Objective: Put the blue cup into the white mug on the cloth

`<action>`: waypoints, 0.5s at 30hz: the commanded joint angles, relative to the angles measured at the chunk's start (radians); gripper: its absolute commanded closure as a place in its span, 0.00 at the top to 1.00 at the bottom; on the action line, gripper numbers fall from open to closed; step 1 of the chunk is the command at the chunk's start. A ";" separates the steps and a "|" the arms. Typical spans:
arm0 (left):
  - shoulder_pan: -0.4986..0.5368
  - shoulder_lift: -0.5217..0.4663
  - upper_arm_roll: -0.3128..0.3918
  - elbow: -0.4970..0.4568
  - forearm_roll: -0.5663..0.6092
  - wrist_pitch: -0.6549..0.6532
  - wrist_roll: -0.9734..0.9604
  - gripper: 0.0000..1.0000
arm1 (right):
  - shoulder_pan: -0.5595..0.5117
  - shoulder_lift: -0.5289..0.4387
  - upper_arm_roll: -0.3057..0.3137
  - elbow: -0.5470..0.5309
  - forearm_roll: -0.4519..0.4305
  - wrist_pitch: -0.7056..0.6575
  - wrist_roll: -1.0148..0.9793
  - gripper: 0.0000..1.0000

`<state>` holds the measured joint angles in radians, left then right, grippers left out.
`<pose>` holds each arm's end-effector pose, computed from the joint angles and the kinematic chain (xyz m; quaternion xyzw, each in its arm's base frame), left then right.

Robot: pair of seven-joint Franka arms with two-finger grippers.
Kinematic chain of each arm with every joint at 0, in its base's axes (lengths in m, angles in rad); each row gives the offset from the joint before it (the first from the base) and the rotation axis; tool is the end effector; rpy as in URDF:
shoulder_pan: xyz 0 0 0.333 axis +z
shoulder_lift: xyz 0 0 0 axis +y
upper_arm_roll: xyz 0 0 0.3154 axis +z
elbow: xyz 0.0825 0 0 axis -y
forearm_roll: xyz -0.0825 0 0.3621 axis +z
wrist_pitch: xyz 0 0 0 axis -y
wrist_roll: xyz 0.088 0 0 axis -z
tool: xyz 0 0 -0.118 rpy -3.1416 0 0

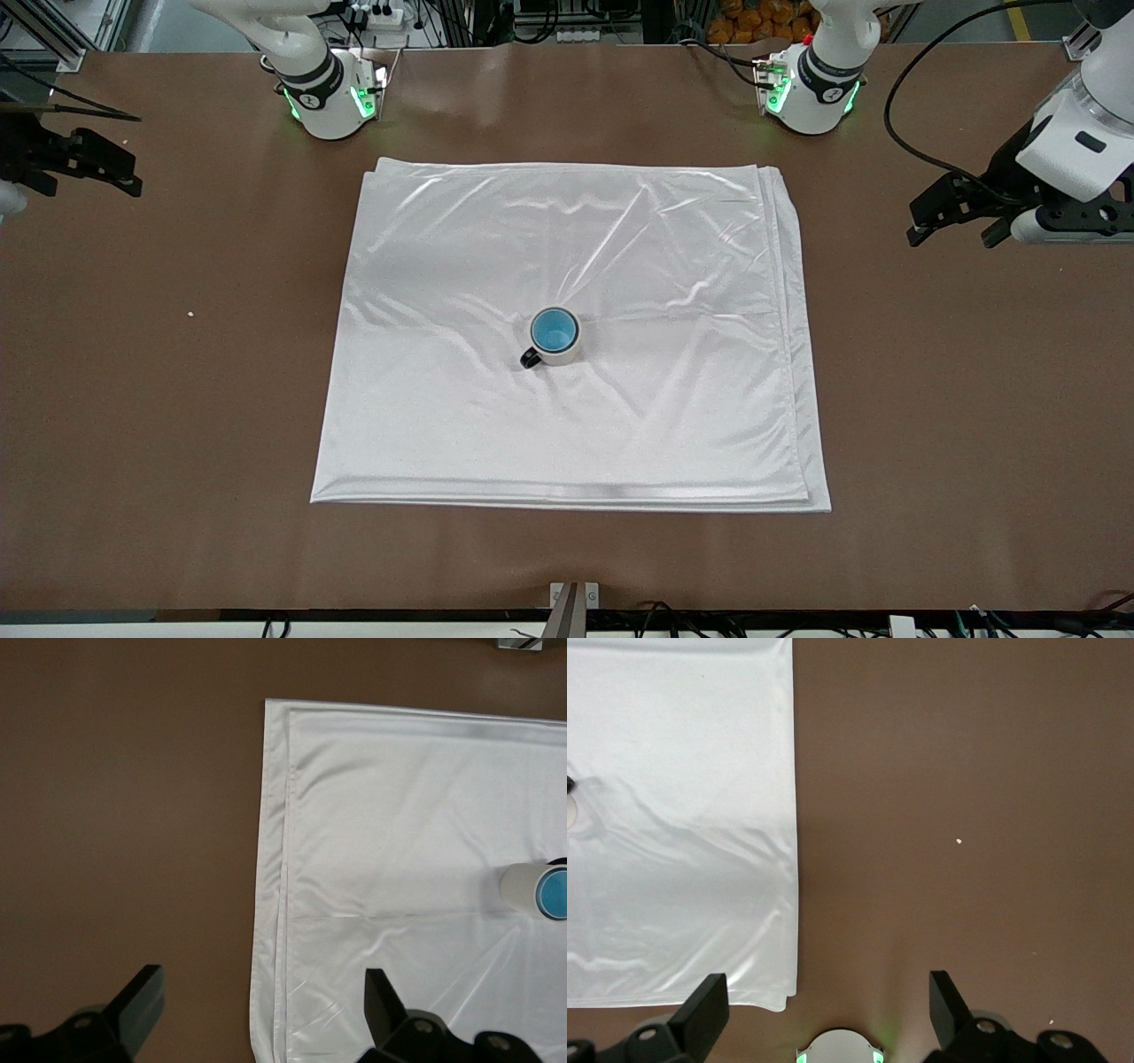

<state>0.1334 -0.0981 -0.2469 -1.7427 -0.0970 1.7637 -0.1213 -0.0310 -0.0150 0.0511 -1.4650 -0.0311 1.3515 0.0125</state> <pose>0.5156 -0.0743 0.6025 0.9976 0.0103 0.0534 0.0426 0.5032 0.0062 0.6491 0.9987 0.0011 -0.0490 0.0165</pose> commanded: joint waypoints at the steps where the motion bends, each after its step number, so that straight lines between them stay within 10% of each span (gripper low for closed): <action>1: 0.014 -0.034 -0.008 -0.032 -0.015 0.014 0.028 1.00 | 0.010 0.010 -0.028 0.025 0.039 0.041 0.011 1.00; 15: 0.011 -0.052 -0.017 -0.029 0.077 0.016 0.028 1.00 | 0.010 0.044 -0.031 0.000 0.053 0.187 0.015 1.00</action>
<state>0.1322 -0.1099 -0.2573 -1.7437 -0.0423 1.7646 -0.1151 -0.0311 -0.0015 0.0227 -1.4641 -0.0025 1.5093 0.0139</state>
